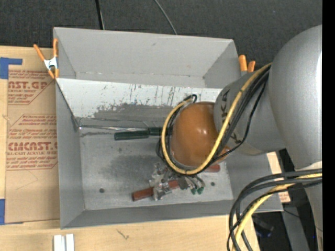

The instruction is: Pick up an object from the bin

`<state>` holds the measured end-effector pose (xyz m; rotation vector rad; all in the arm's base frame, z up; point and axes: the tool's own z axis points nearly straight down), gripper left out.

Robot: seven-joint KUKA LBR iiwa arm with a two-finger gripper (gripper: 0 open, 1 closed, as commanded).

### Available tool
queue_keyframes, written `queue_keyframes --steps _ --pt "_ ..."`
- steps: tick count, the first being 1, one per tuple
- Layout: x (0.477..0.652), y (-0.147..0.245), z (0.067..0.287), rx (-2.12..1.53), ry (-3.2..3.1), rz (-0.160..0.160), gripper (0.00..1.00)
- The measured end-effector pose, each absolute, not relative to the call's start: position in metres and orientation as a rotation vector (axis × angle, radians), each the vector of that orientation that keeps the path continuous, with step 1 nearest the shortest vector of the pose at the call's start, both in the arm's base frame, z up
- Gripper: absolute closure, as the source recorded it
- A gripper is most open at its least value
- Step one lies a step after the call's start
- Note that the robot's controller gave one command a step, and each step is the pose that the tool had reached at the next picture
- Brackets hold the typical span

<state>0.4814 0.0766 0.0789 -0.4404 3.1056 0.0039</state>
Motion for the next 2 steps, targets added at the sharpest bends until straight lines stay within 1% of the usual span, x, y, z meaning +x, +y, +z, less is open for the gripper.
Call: queue_keyframes --steps 1,2 --pt "0.481 0.077 0.079 -0.44 3.106 0.004 1.0" --pt "0.508 0.079 0.207 -0.471 3.105 0.001 1.0"
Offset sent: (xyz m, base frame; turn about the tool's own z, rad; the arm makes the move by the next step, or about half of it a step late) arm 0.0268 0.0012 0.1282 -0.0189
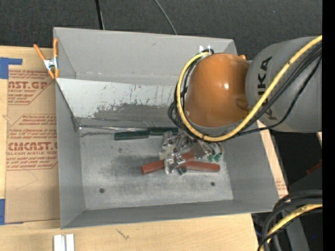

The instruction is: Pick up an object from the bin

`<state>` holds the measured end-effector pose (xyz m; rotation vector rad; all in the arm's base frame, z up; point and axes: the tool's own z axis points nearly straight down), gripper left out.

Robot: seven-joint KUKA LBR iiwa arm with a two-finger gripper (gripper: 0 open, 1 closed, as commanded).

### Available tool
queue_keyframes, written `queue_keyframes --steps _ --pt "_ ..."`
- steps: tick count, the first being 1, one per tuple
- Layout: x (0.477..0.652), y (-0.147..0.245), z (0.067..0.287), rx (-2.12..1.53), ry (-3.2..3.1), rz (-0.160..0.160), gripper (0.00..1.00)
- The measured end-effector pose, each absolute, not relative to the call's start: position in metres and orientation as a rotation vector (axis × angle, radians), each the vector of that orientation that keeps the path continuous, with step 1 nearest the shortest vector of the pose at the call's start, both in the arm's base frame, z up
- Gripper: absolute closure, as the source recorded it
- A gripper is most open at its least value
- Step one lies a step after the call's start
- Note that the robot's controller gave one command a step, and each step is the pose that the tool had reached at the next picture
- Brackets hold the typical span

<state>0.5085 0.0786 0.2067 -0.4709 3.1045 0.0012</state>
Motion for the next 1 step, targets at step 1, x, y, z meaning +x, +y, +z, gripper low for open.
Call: queue_keyframes --steps 1 --pt "0.5085 0.0786 0.2067 -0.471 3.105 0.001 1.0"
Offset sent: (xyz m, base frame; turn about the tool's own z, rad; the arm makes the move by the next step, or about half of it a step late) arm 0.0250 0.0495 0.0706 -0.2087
